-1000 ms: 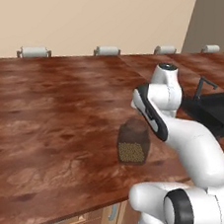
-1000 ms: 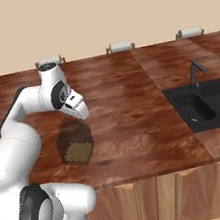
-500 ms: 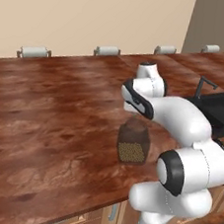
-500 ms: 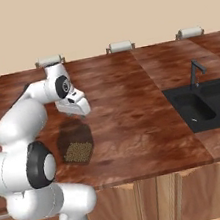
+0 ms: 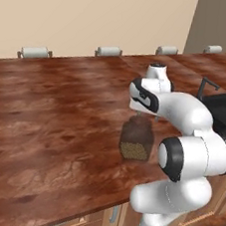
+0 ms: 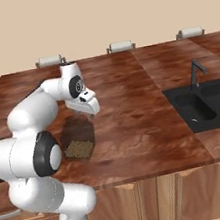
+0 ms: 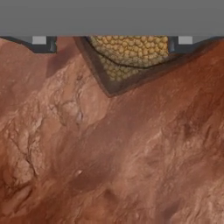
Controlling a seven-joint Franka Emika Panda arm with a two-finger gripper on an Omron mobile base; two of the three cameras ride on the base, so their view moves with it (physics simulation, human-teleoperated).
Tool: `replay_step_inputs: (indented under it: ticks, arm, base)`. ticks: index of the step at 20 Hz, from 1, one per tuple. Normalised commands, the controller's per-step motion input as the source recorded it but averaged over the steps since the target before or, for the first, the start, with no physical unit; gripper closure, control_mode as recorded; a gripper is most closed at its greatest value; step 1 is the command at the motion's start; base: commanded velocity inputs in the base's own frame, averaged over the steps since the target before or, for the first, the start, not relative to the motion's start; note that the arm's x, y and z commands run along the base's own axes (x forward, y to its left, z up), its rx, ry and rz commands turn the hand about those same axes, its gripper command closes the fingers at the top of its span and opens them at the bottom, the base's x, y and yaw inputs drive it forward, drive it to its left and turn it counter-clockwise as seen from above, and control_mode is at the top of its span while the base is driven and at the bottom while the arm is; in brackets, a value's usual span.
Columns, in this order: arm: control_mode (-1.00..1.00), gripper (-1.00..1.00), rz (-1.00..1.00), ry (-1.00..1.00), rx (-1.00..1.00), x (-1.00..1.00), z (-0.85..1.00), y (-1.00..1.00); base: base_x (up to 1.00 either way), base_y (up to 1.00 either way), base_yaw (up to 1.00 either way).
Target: Pick the jar and jar from the dining table and place them in the open cabinet. Close the cabinet after placing the objects.
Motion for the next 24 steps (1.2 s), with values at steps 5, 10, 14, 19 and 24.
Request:
replay_step_inputs:
  ticks: [5,10,14,19,24]
  arm:
    - [-1.00,-1.00,0.03,-0.01,0.03,-0.19,-0.17,0.06]
    - [-1.00,-1.00,0.00,-0.02,0.00,-0.44,0.10,0.23]
    - [-1.00,-1.00,0.00,-0.06,0.01,-0.38,0.46,0.08]
    - [-1.00,-1.00,0.00,-0.01,0.19,-0.05,0.23,-0.14]
    - [-1.00,-1.00,0.06,0.17,0.10,-0.12,-0.03,0.00]
  base:
    - [0.00,0.00,0.00]
    - [0.00,0.00,0.00]
    - [0.00,0.00,0.00]
    - [0.00,0.00,0.00]
    - [0.00,0.00,0.00]
